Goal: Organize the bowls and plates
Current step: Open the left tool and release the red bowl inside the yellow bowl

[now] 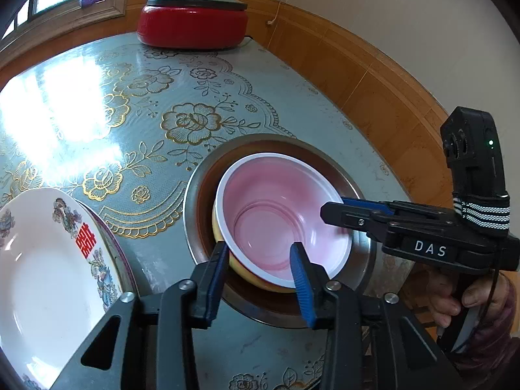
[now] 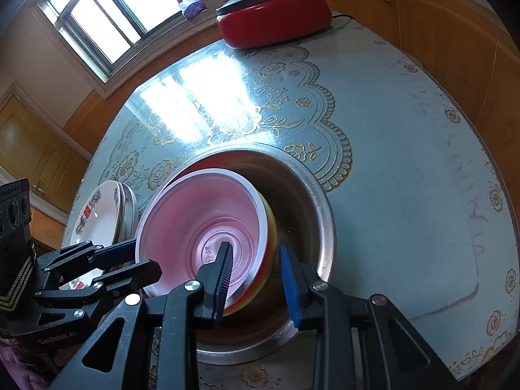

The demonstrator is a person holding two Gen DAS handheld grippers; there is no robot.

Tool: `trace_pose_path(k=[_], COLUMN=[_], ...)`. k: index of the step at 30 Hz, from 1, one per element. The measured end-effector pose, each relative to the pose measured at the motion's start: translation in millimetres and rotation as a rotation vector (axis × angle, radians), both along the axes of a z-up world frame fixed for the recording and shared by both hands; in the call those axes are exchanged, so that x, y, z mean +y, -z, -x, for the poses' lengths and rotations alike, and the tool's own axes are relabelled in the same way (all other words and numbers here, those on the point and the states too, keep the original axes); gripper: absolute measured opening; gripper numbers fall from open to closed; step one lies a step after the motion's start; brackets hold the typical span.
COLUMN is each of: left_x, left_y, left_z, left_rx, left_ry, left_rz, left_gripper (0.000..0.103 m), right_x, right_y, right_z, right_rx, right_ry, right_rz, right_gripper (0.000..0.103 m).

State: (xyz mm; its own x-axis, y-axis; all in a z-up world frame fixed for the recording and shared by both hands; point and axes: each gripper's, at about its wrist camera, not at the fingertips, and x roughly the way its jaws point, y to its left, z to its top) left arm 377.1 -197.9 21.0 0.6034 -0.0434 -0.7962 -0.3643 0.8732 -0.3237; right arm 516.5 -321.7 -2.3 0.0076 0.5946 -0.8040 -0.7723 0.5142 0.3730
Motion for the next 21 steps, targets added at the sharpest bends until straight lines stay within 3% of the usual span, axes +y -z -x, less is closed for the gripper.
trace_pose_path(k=[4, 15, 21], left_x=[1.0, 10.7, 11.8], left_y=[-6.2, -3.3, -0.4], left_z=[4.0, 14.1, 19.2], left_rx=[-0.025, -0.025, -0.019], left_ry=[-0.026, -0.083, -0.102], left_rz=[-0.035, -0.022, -0.009], left_gripper=[0.060, 0.060, 0.074], right_x=[1.3, 2.5, 0.9], right_y=[-0.1, -3.6, -4.7], right_z=[0.3, 2.0, 1.9], right_rx=[-0.006, -0.045, -0.048], right_ry=[0.001, 0.005, 0.013], right_rz=[0.005, 0.001, -0.018], right_gripper=[0.030, 0.034, 0.038])
